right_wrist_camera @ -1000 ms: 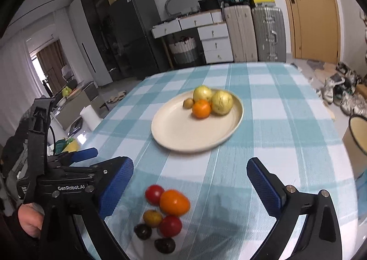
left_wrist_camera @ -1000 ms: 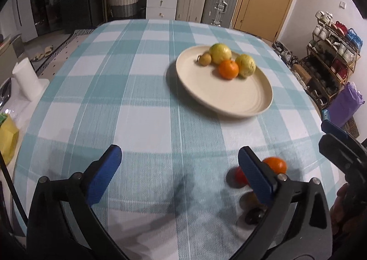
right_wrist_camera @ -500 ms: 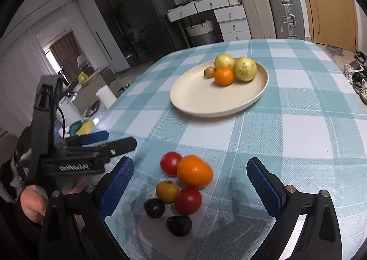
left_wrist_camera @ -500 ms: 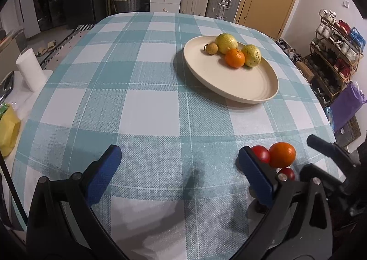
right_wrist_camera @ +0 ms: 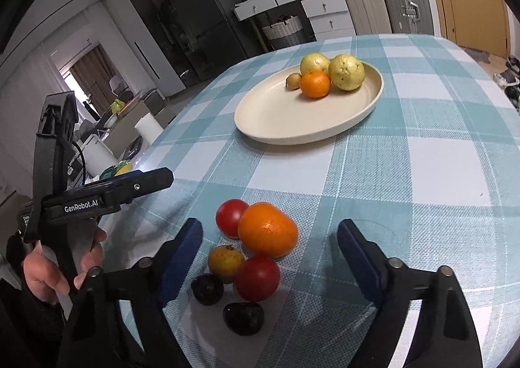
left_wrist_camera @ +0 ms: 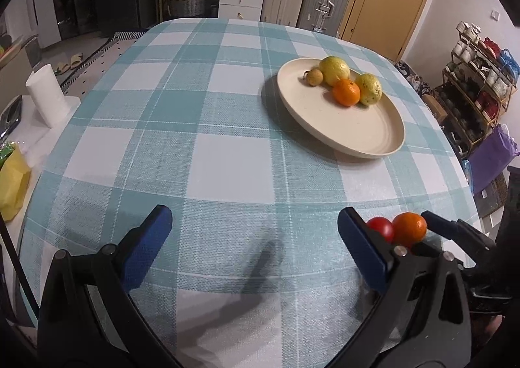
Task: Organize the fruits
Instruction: 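Close the right gripper around the large mandarin and lift it, then grasp the red tomato with the left gripper while the right gripper holds the mandarin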
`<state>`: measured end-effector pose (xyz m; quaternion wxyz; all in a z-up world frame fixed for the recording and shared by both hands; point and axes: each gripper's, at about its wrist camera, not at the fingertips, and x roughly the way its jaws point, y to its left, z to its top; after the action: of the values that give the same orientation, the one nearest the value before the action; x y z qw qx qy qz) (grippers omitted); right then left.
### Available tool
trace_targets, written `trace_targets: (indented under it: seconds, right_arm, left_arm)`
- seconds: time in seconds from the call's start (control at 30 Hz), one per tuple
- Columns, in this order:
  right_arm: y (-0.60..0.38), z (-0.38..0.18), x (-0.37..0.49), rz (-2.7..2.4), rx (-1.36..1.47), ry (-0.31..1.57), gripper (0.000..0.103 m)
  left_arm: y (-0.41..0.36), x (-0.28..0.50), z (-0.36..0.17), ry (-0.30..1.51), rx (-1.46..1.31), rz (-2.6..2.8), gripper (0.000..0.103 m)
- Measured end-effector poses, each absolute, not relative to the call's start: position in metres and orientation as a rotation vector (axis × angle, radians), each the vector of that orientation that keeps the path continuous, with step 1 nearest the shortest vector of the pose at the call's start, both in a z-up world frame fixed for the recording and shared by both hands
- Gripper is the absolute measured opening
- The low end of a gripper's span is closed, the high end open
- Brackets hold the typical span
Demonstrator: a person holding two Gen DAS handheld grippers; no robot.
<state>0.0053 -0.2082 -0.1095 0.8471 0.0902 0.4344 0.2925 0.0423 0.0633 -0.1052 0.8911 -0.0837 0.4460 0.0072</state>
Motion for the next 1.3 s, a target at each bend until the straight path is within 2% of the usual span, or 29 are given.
trace_targets:
  seconds: [0.33, 0.7, 1.3]
  right_arm:
    - [-0.207, -0.117, 0.011, 0.647, 0.229, 0.949, 0.04]
    - [-0.232, -0.11, 0.012, 0.627, 0.344, 0.901, 0.04]
    - [-0.245, -0.104, 0.008, 0.61, 0.335, 0.879, 0.04]
  left_arm:
    - [0.084, 0.046, -0.105, 0.926, -0.219, 0.041, 0.101]
    - [0.081, 0.049, -0.104, 0.931, -0.231, 0.011, 0.101]
    - [-0.006, 0.057, -0.112, 1.046, -0.11, -0.251, 0.101]
